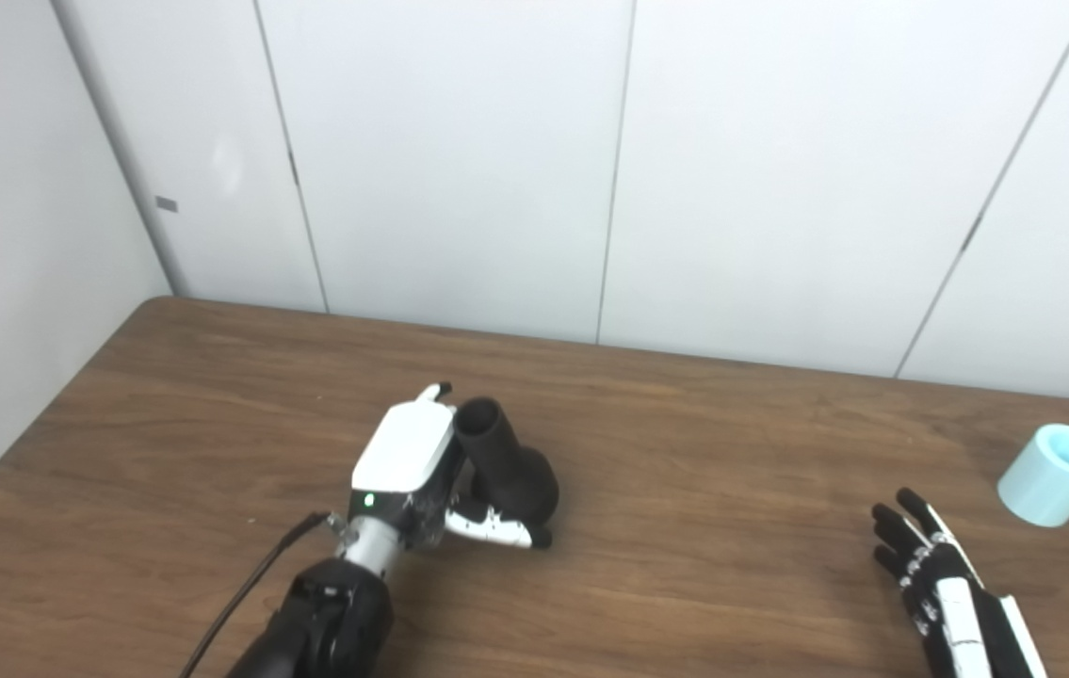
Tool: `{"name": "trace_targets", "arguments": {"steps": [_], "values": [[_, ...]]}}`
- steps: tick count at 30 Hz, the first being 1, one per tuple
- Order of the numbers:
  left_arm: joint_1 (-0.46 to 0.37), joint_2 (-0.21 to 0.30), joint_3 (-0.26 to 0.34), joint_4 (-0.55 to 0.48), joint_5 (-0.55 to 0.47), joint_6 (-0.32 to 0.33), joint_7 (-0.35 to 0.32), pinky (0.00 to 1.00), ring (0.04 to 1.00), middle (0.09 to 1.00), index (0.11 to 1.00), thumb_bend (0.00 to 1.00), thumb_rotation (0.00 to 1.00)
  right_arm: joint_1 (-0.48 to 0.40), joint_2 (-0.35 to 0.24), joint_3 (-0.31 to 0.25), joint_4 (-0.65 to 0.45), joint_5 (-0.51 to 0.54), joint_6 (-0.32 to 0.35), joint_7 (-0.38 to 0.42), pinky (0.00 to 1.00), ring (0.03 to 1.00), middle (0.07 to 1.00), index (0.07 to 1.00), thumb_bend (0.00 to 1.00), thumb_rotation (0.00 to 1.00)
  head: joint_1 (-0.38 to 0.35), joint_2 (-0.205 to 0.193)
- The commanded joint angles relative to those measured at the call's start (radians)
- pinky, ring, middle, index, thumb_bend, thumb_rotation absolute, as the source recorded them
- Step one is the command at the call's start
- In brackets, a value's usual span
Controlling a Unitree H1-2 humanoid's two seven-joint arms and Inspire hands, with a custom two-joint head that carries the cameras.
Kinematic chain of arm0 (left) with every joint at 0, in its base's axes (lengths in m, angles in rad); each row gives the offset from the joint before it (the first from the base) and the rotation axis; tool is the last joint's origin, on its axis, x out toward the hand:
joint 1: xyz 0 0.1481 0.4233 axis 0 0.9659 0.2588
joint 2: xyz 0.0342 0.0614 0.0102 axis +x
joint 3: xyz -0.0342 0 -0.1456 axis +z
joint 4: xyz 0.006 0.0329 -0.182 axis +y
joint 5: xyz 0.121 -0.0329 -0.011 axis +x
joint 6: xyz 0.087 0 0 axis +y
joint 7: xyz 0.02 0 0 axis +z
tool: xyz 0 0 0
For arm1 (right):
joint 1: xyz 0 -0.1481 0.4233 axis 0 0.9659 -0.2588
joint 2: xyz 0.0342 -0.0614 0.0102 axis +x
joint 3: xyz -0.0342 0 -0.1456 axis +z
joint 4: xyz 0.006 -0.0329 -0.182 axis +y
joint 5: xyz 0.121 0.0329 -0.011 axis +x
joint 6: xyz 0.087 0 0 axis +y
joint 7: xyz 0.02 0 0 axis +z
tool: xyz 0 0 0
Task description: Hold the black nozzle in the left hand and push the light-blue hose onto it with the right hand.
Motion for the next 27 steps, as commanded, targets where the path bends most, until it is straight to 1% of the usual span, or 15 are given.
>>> {"name": "trace_targets", "arguments": {"steps": [1, 3, 6, 12, 15, 20, 23, 27], "values": [[-0.021, 0.003, -0.008, -0.048, 0.037, -0.041, 0.013, 0.92, 0.642, 0.453, 0.515, 0.52, 0.0, 0.043, 0.047, 0.034, 0.041, -0.001, 0.024, 0.001, 0.9, 0.905, 0.864, 0.897, 0.56, 0.88, -0.015, 0.004], [-0.008, -0.003, -0.025, -0.058, 0.053, -0.059, 0.003, 0.92, 0.634, 0.458, 0.506, 0.52, 0.0, 0.04, 0.051, 0.037, 0.042, -0.005, 0.026, -0.003, 0.89, 0.901, 0.863, 0.9, 0.55, 0.88, -0.027, 0.006], [0.012, -0.014, -0.05, -0.081, 0.082, -0.063, -0.026, 0.93, 0.639, 0.466, 0.499, 0.53, 0.0, 0.037, 0.063, 0.038, 0.04, -0.011, 0.034, -0.012, 0.87, 0.888, 0.85, 0.894, 0.55, 0.88, -0.05, 0.009], [0.05, -0.037, -0.094, -0.104, 0.117, -0.1, -0.057, 0.91, 0.644, 0.46, 0.5, 0.53, 0.0, 0.029, 0.077, 0.052, 0.039, -0.036, 0.038, -0.031, 0.88, 0.886, 0.842, 0.894, 0.56, 0.89, -0.097, 0.019], [0.068, -0.047, -0.106, -0.11, 0.122, -0.117, -0.074, 0.91, 0.647, 0.466, 0.498, 0.53, 0.0, 0.025, 0.082, 0.063, 0.04, -0.048, 0.038, -0.038, 0.88, 0.889, 0.841, 0.898, 0.56, 0.91, -0.119, 0.024], [0.085, -0.055, -0.122, -0.099, 0.138, -0.138, -0.09, 0.89, 0.647, 0.459, 0.501, 0.53, 0.0, 0.024, 0.092, 0.074, 0.033, -0.072, 0.044, -0.052, 0.88, 0.887, 0.843, 0.901, 0.53, 0.92, -0.144, 0.028], [0.091, -0.057, -0.134, -0.086, 0.148, -0.151, -0.087, 0.88, 0.647, 0.458, 0.501, 0.53, 0.0, 0.022, 0.09, 0.078, 0.035, -0.067, 0.036, -0.052, 0.88, 0.89, 0.848, 0.909, 0.52, 0.92, -0.157, 0.034], [0.092, -0.058, -0.141, -0.069, 0.16, -0.168, -0.081, 0.87, 0.648, 0.454, 0.504, 0.52, 0.0, 0.021, 0.088, 0.081, 0.027, -0.061, 0.046, -0.053, 0.89, 0.896, 0.854, 0.914, 0.53, 0.93, -0.169, 0.041]]}}
